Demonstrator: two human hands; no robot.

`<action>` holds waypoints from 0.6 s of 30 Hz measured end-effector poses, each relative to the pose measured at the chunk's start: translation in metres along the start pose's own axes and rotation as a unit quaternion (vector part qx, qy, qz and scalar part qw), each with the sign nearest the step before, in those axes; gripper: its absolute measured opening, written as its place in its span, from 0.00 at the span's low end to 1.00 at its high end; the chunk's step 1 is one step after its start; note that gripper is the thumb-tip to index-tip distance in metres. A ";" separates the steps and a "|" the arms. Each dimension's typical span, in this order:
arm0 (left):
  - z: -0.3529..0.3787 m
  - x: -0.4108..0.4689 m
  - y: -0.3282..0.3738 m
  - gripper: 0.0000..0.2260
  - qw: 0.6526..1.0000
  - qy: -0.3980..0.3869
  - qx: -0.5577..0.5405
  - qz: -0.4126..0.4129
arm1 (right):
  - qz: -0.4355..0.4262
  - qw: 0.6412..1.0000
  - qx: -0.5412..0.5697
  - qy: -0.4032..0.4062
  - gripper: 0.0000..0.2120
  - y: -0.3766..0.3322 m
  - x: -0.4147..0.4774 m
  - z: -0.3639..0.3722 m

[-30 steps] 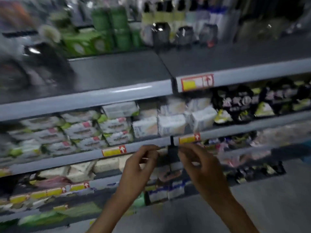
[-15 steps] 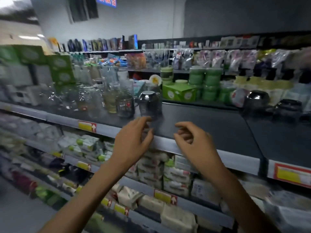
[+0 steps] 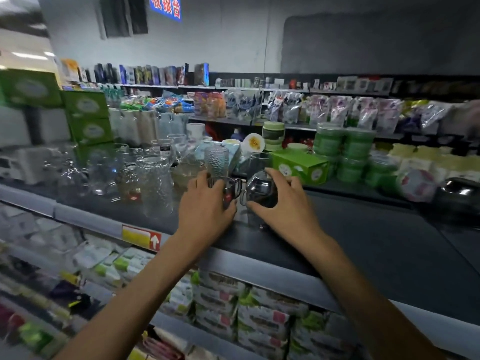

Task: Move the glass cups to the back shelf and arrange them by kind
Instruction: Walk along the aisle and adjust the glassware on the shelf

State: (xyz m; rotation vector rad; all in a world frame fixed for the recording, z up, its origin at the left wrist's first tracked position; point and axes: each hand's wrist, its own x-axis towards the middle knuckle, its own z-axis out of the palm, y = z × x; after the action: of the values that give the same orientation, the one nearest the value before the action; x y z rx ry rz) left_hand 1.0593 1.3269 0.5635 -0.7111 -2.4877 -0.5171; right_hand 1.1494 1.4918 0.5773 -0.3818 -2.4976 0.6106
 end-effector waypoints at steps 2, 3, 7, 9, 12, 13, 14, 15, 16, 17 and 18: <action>0.005 -0.001 -0.002 0.15 0.998 0.002 -0.066 -0.009 | 0.002 1.000 0.008 0.021 0.41 -0.001 0.000 0.002; 0.007 -0.002 -0.003 0.14 0.995 0.008 -0.095 -0.013 | 0.002 0.999 0.012 0.032 0.41 -0.002 -0.001 0.003; 0.009 -0.003 -0.004 0.10 0.977 -0.003 -0.203 -0.059 | 0.010 0.998 0.020 0.059 0.37 -0.006 -0.004 0.001; 0.009 -0.003 -0.005 0.09 0.967 -0.001 -0.245 -0.067 | 0.013 0.997 0.028 0.074 0.35 -0.007 -0.008 -0.004; 0.007 -0.008 -0.006 0.10 0.956 0.024 -0.287 -0.055 | 0.013 0.989 0.089 0.120 0.32 -0.005 -0.020 -0.017; 0.004 -0.013 -0.004 0.10 0.952 0.032 -0.302 -0.050 | 0.020 0.982 0.126 0.138 0.31 -0.004 -0.026 -0.024; 0.000 -0.018 -0.001 0.11 0.946 0.041 -0.319 -0.042 | 0.026 0.974 0.164 0.152 0.31 -0.003 -0.033 -0.031; -0.004 -0.024 0.002 0.12 0.940 0.046 -0.338 -0.032 | 0.032 0.964 0.209 0.160 0.32 -0.002 -0.041 -0.038; -0.009 -0.029 0.007 0.13 0.932 0.046 -0.360 -0.022 | 0.042 0.951 0.253 0.172 0.33 0.000 -0.049 -0.046; -0.013 -0.034 0.012 0.13 0.921 0.037 -0.387 -0.011 | 0.056 0.937 0.292 0.185 0.34 0.003 -0.059 -0.054; -0.017 -0.039 0.017 0.12 0.907 0.021 -0.421 0.001 | 0.070 0.924 0.320 0.199 0.33 0.005 -0.070 -0.061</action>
State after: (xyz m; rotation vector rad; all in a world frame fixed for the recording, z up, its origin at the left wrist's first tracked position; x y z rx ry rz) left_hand 1.1044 1.3172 0.5595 -0.9815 -2.1512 -1.6286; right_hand 1.2418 1.4902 0.5908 -0.3797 -1.7702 1.2201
